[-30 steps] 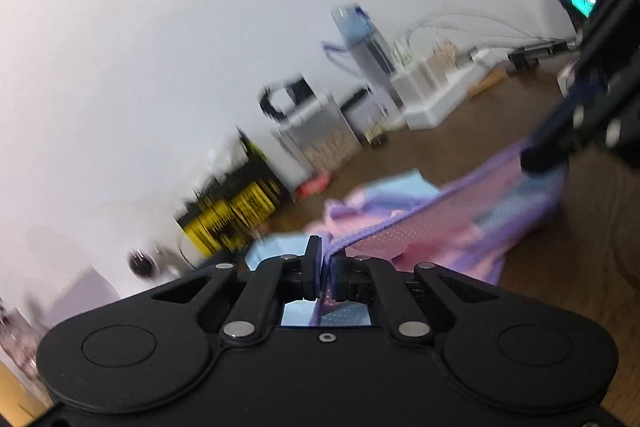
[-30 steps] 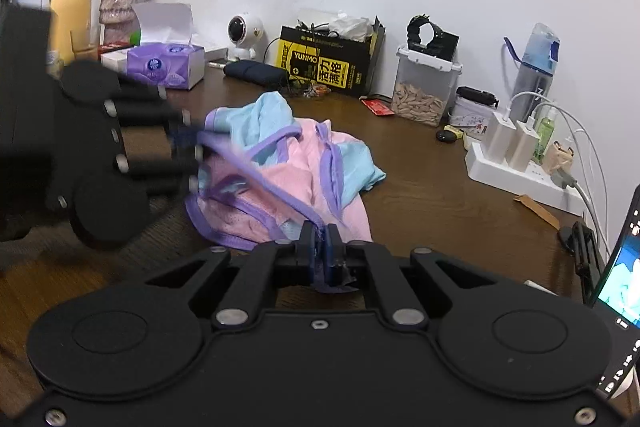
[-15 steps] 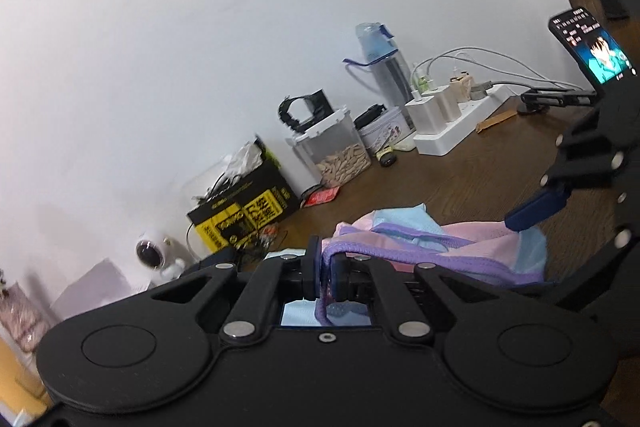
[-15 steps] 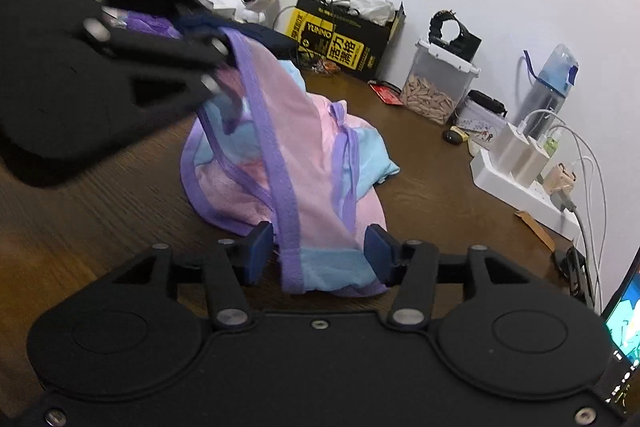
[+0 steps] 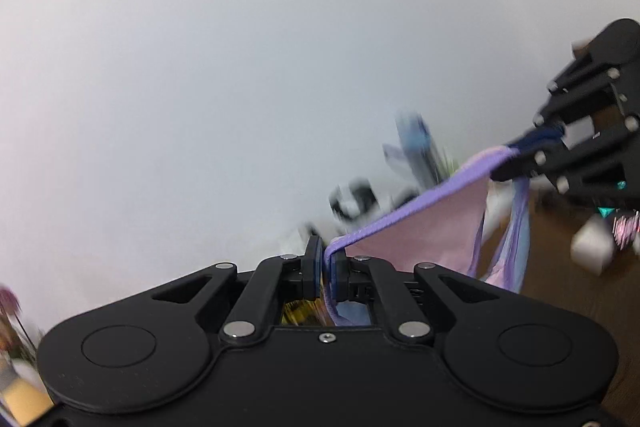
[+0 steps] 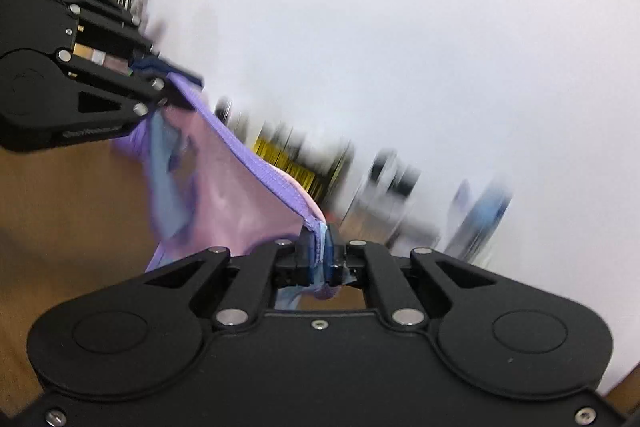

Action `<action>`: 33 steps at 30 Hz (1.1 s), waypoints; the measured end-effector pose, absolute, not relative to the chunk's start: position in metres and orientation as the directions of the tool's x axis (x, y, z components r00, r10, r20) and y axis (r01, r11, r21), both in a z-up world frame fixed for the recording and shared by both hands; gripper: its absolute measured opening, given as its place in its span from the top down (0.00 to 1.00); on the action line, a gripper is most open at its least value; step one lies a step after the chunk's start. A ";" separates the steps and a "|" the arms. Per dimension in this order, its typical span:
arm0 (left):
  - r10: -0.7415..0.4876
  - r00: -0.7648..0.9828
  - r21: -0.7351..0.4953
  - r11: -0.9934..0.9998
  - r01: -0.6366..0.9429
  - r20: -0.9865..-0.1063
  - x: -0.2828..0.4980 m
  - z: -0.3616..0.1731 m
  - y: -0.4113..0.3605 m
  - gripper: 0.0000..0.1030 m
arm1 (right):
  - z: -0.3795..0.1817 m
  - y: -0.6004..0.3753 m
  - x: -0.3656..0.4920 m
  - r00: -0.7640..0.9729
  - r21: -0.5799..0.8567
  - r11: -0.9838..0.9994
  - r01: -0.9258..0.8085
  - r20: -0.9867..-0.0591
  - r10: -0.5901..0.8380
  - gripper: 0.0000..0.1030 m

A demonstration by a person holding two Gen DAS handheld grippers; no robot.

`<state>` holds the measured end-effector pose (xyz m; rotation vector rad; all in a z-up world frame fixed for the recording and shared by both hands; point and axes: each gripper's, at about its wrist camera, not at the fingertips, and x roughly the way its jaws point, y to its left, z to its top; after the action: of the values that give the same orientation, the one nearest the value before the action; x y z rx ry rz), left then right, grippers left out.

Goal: Fold clothes
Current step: 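Lift the garment with both grippers and shake it out, then lay it flat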

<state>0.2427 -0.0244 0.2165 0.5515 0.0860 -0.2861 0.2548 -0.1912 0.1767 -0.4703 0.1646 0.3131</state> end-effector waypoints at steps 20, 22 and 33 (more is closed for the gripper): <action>-0.321 0.886 0.383 0.813 0.439 -0.334 0.272 0.324 -0.015 0.95 | 0.347 -0.200 0.236 0.900 -0.415 0.802 -0.430 -0.265 0.346 0.94; -0.276 0.883 0.394 0.815 0.424 -0.380 0.299 0.299 -0.023 0.95 | 0.321 -0.195 0.265 0.875 -0.384 0.798 -0.464 -0.337 0.347 0.94; -0.212 0.969 0.587 0.772 0.245 -0.126 0.295 0.375 -0.067 0.95 | 0.375 -0.195 0.316 0.942 -0.356 0.873 -0.334 -0.147 0.301 0.94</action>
<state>0.2948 -0.0666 0.3749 0.6431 0.0534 -0.2473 0.3155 -0.1947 0.3754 -0.3877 0.0876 0.3319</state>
